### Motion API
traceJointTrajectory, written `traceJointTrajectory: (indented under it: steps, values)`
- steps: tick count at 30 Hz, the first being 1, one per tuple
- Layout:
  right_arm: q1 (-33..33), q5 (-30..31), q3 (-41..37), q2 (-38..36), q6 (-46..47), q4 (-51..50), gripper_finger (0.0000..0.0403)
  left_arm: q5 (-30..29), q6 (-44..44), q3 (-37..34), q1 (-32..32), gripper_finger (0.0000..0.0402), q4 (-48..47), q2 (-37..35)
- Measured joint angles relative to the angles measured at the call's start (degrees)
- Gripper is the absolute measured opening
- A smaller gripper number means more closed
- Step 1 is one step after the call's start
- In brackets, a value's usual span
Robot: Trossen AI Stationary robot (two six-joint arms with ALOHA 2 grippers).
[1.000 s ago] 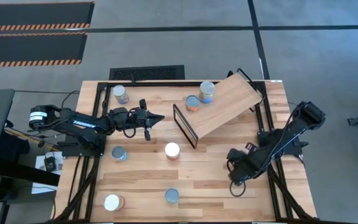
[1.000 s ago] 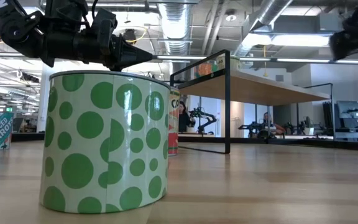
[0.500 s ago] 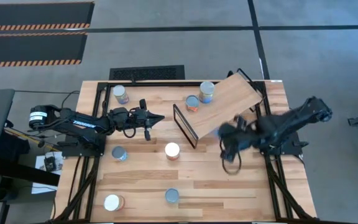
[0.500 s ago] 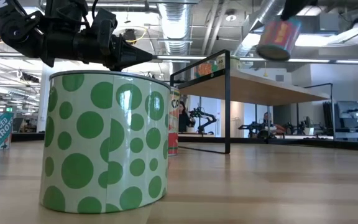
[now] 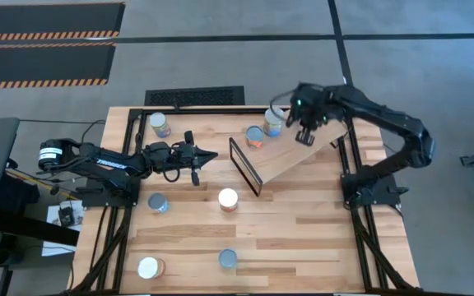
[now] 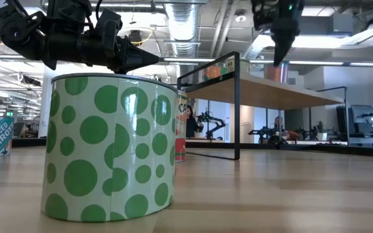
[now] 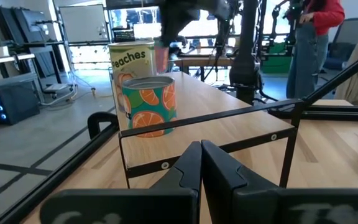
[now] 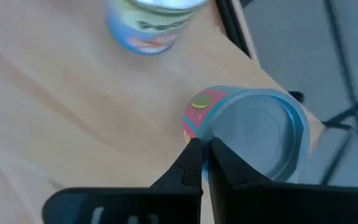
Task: Pick and place cans onto a shelf
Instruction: Put the canned mixed vegetables on the shelf, then put the canned corn on the shelf
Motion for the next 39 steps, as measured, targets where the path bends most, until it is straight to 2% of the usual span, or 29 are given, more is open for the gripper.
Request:
traceJointTrajectory:
  steps: [6, 18, 34, 39]
  values:
    - [-6.86, -4.91, 0.02, 3.89, -5.83, 2.59, 0.0016, -0.38, -0.04, 0.00, 0.00, 0.0000, 0.02, 0.00]
    - [-7.71, -9.30, 0.04, 6.82, -7.50, 7.19, 0.0023, -1.27, -0.09, 0.02, 0.00, 0.0000, 0.11, 0.00]
    - [-7.49, -9.08, 0.04, 6.60, -4.64, 9.47, 0.0123, -1.90, -0.70, 0.02, 0.00, 0.0000, 0.11, 0.02]
    - [-6.69, -5.33, 1.06, 3.94, -5.97, 7.86, 0.0150, -1.90, -0.70, 0.10, 0.00, 0.0000, 0.15, 0.00]
